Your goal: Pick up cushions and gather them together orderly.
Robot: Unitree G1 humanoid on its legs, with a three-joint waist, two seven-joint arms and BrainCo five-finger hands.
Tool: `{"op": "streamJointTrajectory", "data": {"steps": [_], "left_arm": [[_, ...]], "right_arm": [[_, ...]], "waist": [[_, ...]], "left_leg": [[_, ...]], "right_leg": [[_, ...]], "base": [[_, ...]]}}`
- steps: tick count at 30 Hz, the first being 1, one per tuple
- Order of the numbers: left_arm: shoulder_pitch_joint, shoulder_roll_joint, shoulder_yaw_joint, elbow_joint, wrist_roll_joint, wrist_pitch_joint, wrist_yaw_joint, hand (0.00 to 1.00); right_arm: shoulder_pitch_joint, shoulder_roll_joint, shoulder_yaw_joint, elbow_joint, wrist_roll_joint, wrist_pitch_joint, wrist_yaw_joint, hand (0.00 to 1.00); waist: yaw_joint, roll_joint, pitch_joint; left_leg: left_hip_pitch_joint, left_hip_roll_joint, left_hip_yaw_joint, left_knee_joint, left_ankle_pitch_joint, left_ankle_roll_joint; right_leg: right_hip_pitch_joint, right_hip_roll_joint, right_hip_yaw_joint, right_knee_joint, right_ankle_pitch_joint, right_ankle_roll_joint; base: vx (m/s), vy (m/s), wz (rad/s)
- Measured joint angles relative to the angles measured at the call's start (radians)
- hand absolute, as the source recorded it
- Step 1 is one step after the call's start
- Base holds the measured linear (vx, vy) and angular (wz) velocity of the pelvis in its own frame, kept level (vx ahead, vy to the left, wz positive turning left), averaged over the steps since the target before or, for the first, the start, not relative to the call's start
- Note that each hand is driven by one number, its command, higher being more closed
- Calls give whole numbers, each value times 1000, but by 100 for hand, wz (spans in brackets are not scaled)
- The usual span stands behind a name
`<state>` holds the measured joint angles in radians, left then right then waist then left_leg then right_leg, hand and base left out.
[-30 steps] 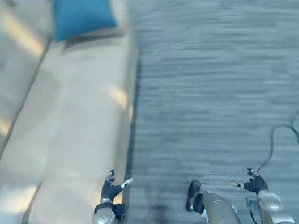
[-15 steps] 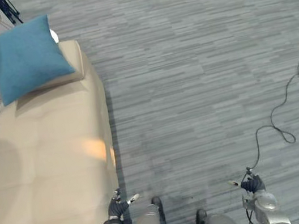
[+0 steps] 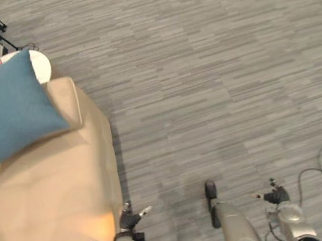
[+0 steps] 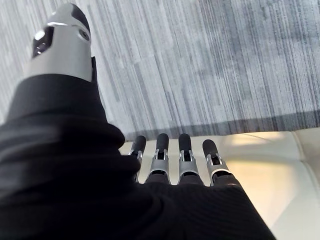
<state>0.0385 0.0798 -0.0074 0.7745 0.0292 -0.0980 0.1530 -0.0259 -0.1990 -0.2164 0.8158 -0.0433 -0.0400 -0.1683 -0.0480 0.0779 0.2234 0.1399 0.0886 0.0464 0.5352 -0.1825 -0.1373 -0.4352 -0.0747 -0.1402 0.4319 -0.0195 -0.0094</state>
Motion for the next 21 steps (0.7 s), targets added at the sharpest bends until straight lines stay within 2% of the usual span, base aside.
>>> {"op": "streamJointTrajectory", "data": {"steps": [1, 2, 3, 4, 5, 7, 8, 9, 10, 11, 13, 14, 15, 16, 17, 18, 19, 20, 21], "left_arm": [[0, -18, 17, 1, -1, 1, 0, 0], [2, -32, 18, -6, -2, -1, 0, 0], [3, -35, 18, -12, -3, -1, 0, 0], [6, -36, 17, -17, -8, -1, 0, 0], [18, -36, 16, -38, -20, -1, 0, 0], [29, -36, 18, -48, -22, -2, 0, 0], [37, -39, 18, -48, -23, 0, 0, 0], [49, -43, 18, -48, -23, 1, 0, 0], [58, -42, 20, -35, -25, 4, 1, 0], [56, -32, 36, -40, -25, 0, 1, 0], [64, -39, 61, -35, -26, 5, 0, 0], [88, -41, 54, -33, -29, 5, -1, 0], [102, -40, 49, -28, -29, 5, -2, 0], [104, -35, 48, -22, -29, 6, -2, 0], [99, -22, 45, -8, -29, 7, -2, 0], [99, -20, 45, -6, -29, 7, -1, 0], [108, -19, 45, -5, -29, 7, 0, 0], [111, -19, 43, -5, -30, 7, 0, 0], [103, -23, 42, -7, -37, 7, 0, 0]], "right_arm": [[5, 2, 8, 0, 2, 0, 0, 0], [17, 17, 30, -8, 4, 0, -2, 0], [15, 28, 30, -14, 5, -1, -2, 0], [12, 28, 29, -18, 8, -3, -2, 0], [11, 33, 29, -24, 16, -12, -2, 0], [-16, 32, 20, -4, 15, -19, -3, 0], [-30, 30, 9, 11, 15, -18, -3, 0], [-30, 24, 4, 24, 15, -18, -3, 0], [-31, 27, 1, 63, 14, -15, -3, 0], [-29, 26, 0, 65, 14, -15, -3, 0], [-34, 24, 1, 72, 11, -15, -2, 0], [-28, 24, -1, 87, 1, -15, -3, 0], [-19, 26, -1, 95, -1, -15, -2, 0], [-11, 29, -1, 100, -4, -15, -1, 0], [6, 36, -1, 103, -6, -15, 0, 0], [18, 36, 0, 103, -6, -14, 1, 0], [24, 37, 0, 102, -6, -14, 3, 0], [35, 37, 0, 101, -6, -15, 6, 0], [51, 41, 0, 91, -6, -16, 16, 0]], "waist": [[3, -3, 7], [17, 0, 13], [33, -12, 22], [43, -21, 24], [67, -38, 17], [88, -31, 23], [91, -19, 25], [91, -3, 22], [104, -9, 23], [108, -19, 16], [116, -22, 17], [113, -34, 10], [106, -46, 4], [93, -60, -3], [78, -78, -9], [70, -80, -8], [63, -72, -8], [62, -67, -10], [63, -61, -15]], "left_leg": [[-59, 27, 10, 166, 131, -22], [-169, 105, 61, 433, 93, 28], [-249, 142, 113, 551, 47, 73], [-292, 149, 140, 570, 27, 79], [-388, 144, 189, 520, -7, 93], [-482, 117, 232, 275, -21, 103], [-491, 85, 253, 52, 2, 78], [-479, 69, 269, -105, 54, 43], [-420, 21, 322, -221, 146, 171], [-435, -5, 306, -194, 108, 204], [-442, -13, 288, -116, 46, 238], [-400, -28, 275, -97, -9, 246], [-358, -59, 245, -109, -45, 242], [-336, -81, 223, -116, -58, 247], [-290, -121, 161, -126, -76, 256], [-250, -135, 127, -135, -77, 259], [-197, -141, 88, -152, -77, 259], [-172, -142, 69, -160, -77, 259], [-127, -142, 10, -176, -77, 259]], "right_leg": [[72, -1, -12, -15, -41, -3], [190, 10, -39, -60, -67, -14], [271, 10, -47, -98, -81, -20], [309, 5, -49, -129, -84, -21], [382, -8, -54, -206, -95, -6], [456, -20, -63, -269, -110, 24], [497, -34, -70, -284, -134, 58], [528, -34, -82, -296, -149, 76], [594, -59, -78, -321, -175, 97], [601, -73, -85, -325, -144, 92], [599, -87, -79, -245, -138, 120], [543, -127, -62, -6, -143, 188], [486, -156, -34, 169, -97, 267], [440, -171, -2, 291, -37, 276], [341, -179, 48, 538, -56, 279], [289, -177, 58, 628, -102, 255], [245, -171, 46, 644, -154, 209], [226, -171, 28, 623, -179, 179], [183, -164, -7, 530, -216, 135]], "base": [[652, -150, 38], [719, -151, 42], [677, -129, 28], [492, -55, 11], [498, -7, 3], [552, 77, 7], [506, 166, 11], [641, 220, 20], [762, 267, 41], [658, 228, 43], [568, 241, 44], [596, 258, 63], [494, 200, 76], [404, 91, 117], [499, 46, 134], [600, 2, 150], [504, -27, 100], [504, -36, 106], [398, -46, 102]]}}
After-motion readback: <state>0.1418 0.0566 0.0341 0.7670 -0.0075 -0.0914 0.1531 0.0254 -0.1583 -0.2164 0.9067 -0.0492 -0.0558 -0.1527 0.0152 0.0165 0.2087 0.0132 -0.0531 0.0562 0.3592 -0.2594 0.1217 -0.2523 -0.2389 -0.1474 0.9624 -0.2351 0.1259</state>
